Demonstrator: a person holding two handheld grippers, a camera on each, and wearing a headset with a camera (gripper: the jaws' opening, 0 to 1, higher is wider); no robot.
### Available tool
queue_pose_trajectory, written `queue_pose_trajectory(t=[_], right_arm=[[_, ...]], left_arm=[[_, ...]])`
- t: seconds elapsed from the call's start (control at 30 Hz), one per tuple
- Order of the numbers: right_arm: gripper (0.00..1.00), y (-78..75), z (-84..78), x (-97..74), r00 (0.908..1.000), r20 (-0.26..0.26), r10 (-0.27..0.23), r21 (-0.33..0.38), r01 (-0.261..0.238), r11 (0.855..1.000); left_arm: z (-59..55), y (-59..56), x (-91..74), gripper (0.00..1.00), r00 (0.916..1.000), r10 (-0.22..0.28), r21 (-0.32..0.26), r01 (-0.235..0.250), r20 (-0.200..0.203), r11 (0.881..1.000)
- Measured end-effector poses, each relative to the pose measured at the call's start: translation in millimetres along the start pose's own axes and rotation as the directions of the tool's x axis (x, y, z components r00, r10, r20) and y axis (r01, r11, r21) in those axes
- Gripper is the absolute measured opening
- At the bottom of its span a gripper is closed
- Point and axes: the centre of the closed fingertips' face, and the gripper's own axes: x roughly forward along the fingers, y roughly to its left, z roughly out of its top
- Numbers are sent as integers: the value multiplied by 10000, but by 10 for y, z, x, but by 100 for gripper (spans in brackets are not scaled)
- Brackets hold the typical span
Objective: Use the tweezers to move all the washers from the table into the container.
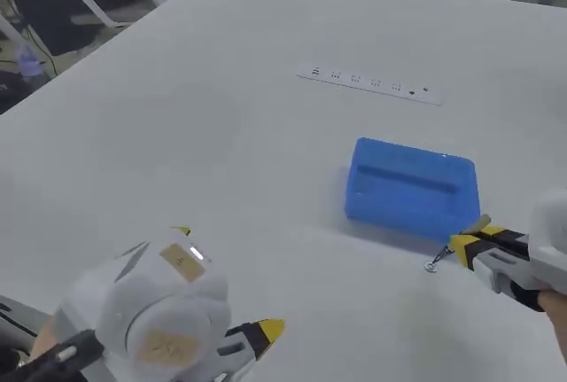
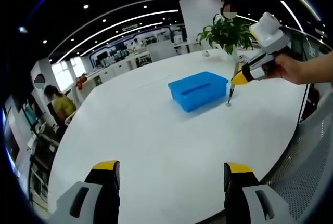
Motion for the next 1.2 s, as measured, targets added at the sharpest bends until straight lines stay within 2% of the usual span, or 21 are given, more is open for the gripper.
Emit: queue_pose_trajectory(t=[0.23,0.33,0.37,0.47,0.7,1.0,1.2], right_arm=[[2,5,-7,23,10000,30,-24,-33,24,10000],[2,15,3,32,10000,34,-15,-122,16,9999],[2,15,5,33,10000,40,-26,-162,27,9999],[2,16,7,35,10000,71,-48,-216,50,9998],[2,-9,-21,60,9999,90,-51,-250,53,9997],[2,-2,-9,83,9999,118,7,-383,-3,9993],[1,13,-30,63,9999,41,118,-416,-116,9991]], left_arm=[[-14,-4,2,84,10000,-23,49,24,-67,10000],[46,4,-25,85,9997,13,4,-13,260,10000],[47,2,-25,85,9997,-1,-12,2,259,10000],[26,-19,-13,85,9998,-129,-26,129,140,9999],[57,-59,-36,88,9986,-484,-127,486,189,9987],[245,-135,-87,97,9942,-951,-223,963,498,9951],[248,-156,-121,99,9934,-1050,-519,1073,454,9929]])
